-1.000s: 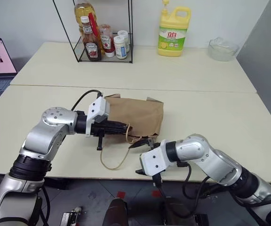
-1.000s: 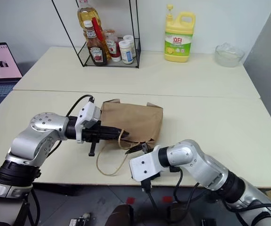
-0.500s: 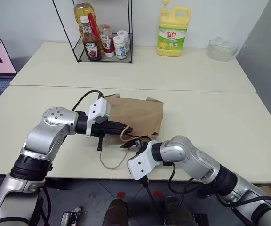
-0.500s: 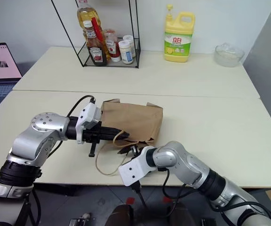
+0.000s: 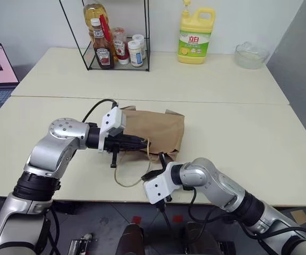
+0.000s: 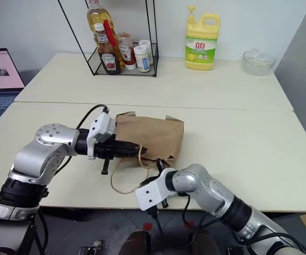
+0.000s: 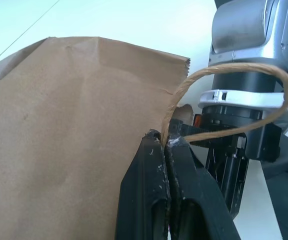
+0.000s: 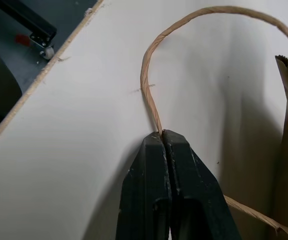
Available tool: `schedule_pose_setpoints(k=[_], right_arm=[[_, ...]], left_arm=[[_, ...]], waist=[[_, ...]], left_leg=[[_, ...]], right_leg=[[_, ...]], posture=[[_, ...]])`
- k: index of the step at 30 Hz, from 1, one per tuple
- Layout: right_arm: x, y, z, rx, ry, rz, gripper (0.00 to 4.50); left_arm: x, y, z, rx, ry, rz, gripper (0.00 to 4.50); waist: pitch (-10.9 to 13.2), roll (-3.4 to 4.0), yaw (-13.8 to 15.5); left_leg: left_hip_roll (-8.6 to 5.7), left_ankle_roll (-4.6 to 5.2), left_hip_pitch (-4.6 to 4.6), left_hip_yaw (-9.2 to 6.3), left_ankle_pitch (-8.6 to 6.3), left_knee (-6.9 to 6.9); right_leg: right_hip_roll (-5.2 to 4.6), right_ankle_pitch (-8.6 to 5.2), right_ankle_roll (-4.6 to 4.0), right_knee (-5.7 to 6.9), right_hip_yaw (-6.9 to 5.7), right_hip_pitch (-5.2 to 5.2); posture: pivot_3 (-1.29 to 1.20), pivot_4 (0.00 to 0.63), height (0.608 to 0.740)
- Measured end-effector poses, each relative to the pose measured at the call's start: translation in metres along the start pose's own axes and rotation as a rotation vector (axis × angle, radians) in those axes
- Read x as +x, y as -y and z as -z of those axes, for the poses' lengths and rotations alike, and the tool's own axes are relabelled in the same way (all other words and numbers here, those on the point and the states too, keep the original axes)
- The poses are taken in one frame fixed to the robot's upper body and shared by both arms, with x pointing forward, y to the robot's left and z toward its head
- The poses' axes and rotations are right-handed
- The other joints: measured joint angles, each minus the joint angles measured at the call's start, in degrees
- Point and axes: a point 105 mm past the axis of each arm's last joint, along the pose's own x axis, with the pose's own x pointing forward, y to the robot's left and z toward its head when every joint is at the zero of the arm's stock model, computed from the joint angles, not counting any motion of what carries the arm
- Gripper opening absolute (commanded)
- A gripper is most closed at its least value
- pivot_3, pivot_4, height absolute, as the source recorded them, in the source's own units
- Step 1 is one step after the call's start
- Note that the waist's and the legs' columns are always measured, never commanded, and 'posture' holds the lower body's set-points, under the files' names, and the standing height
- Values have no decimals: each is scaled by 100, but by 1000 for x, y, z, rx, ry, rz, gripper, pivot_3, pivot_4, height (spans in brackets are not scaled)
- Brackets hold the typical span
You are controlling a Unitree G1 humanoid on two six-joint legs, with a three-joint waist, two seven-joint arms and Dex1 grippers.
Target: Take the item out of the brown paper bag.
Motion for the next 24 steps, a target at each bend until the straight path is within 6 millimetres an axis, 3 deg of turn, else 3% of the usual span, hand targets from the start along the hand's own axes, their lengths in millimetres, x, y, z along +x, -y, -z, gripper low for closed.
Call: schedule_pose_setpoints(k=[9,17,24], right_arm=[[-2,2,4,10,-9,5,28],[-9,1,11,56,-44,-27,28],[-13,0,12,71,-60,-46,28]], left_arm=[[1,-2,-2,-10,3,-13,0],[0,-22,-31,-65,73,-67,0],[3,-32,-42,-147,117,-81,0]], waist=[[0,0,2],[0,0,2],[0,0,0]], left_leg=[[0,0,0,0,0,0],[-2,0,-1,-3,0,1],[-2,-1,-1,-4,0,1]], right_leg=[[0,0,0,0,0,0],[0,0,1,-1,-2,1],[0,0,1,-1,-2,1]], posture=[[0,150,740],[0,150,740],[0,150,740]])
